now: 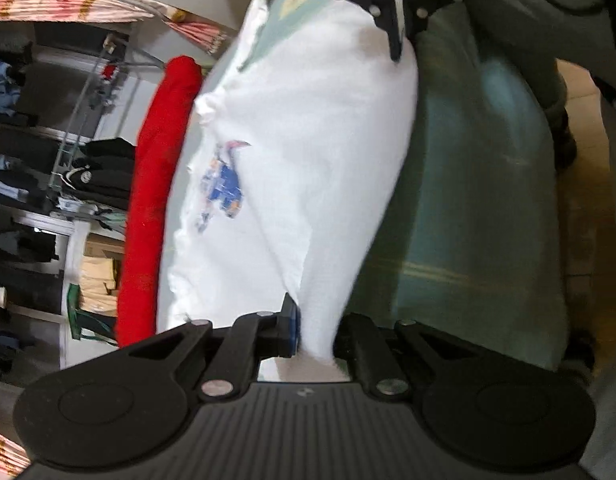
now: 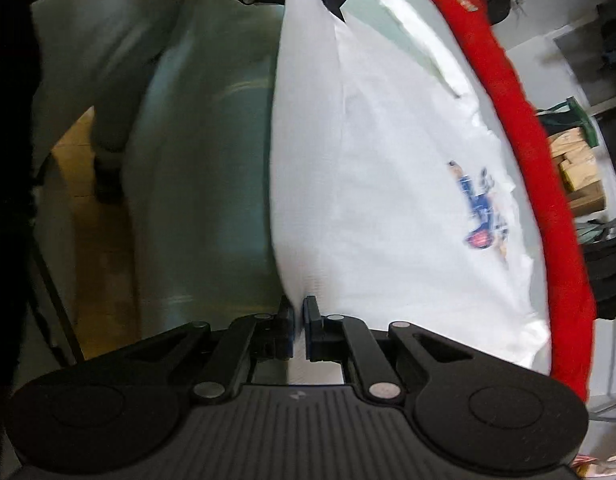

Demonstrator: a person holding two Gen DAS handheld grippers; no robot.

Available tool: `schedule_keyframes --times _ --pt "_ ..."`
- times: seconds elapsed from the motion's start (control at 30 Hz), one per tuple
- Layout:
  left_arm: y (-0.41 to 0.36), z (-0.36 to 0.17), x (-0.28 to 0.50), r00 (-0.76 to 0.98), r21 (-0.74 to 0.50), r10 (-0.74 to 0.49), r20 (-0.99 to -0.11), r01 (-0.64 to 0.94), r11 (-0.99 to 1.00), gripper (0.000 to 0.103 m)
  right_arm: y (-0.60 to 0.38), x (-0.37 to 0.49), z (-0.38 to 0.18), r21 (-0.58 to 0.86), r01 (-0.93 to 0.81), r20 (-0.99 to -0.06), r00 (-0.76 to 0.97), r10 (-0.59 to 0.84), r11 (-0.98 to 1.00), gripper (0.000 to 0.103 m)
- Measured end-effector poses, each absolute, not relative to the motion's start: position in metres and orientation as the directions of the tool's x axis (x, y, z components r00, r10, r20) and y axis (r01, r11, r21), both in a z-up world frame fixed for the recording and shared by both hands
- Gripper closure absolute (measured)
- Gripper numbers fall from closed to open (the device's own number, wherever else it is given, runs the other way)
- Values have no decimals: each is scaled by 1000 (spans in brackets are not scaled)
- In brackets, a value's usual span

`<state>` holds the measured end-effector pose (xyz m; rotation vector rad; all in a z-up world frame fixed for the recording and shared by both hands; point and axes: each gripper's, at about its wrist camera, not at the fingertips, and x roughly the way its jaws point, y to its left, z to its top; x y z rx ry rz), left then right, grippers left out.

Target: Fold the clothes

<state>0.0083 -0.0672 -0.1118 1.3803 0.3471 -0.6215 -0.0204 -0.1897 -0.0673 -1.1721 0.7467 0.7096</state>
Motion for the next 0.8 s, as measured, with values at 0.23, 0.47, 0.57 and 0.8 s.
schedule_keyframes --times 0.23,0.47,0.57,0.8 --pt "-42 -70 2 686 627 -259 -680 727 279 89 -218 -2 -30 -471 -787 -814 562 147 399 83" --pt "2 -26 13 609 364 -343 -715 743 562 88 -299 30 -1 -163 -625 -810 527 259 763 65" --pt "17 -15 39 637 283 -355 -684 680 676 88 -328 26 -8 -7 -517 -784 534 316 856 58" --pt "30 -34 104 638 43 -380 -669 545 837 73 -382 47 -51 325 -214 -734 557 389 921 52"
